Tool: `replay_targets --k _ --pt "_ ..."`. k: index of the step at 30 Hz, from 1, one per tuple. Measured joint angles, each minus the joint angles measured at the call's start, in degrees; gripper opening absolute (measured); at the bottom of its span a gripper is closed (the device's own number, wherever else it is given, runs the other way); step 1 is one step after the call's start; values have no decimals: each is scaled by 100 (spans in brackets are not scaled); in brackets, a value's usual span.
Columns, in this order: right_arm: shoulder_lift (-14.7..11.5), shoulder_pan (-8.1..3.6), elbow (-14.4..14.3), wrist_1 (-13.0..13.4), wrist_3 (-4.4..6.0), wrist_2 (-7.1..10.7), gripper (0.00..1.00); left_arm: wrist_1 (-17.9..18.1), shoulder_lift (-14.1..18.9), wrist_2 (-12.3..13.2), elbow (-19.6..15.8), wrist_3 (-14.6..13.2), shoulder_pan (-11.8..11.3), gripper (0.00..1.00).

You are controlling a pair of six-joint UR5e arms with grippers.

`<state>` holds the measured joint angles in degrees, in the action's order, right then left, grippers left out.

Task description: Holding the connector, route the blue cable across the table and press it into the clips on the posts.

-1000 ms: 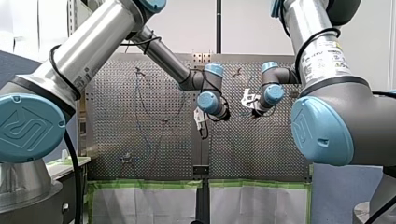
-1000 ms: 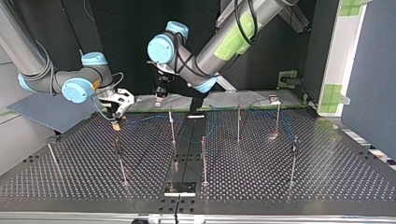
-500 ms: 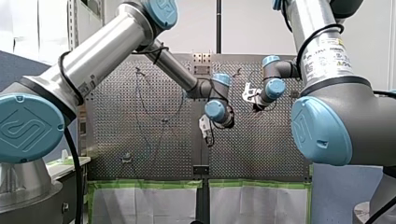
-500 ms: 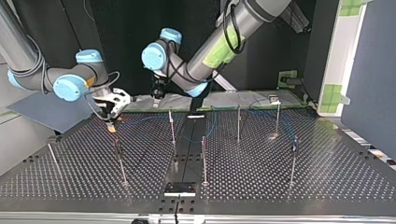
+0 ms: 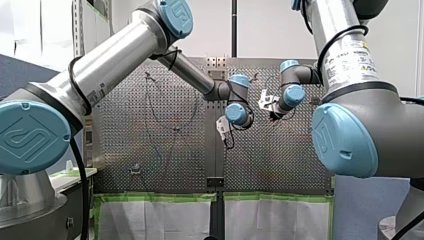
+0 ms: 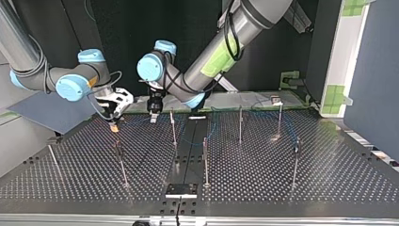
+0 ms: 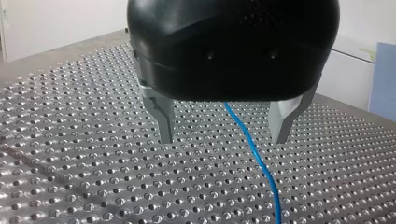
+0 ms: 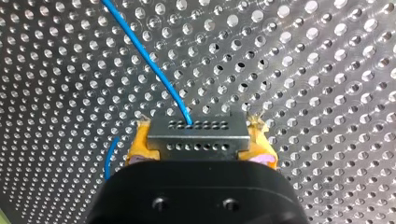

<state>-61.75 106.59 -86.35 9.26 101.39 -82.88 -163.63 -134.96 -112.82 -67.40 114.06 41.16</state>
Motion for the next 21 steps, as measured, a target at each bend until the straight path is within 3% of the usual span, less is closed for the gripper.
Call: replay_targets --k 5,15,21 --pt "0 1 1 6 1 -1 0 -189 -235 131 281 9 0 98" --pt "-2 7 0 14 4 11 0 -537 -752 126 805 88 -61 98" --pt "-5 7 0 15 6 24 0 -620 -884 128 1135 59 -15 98"
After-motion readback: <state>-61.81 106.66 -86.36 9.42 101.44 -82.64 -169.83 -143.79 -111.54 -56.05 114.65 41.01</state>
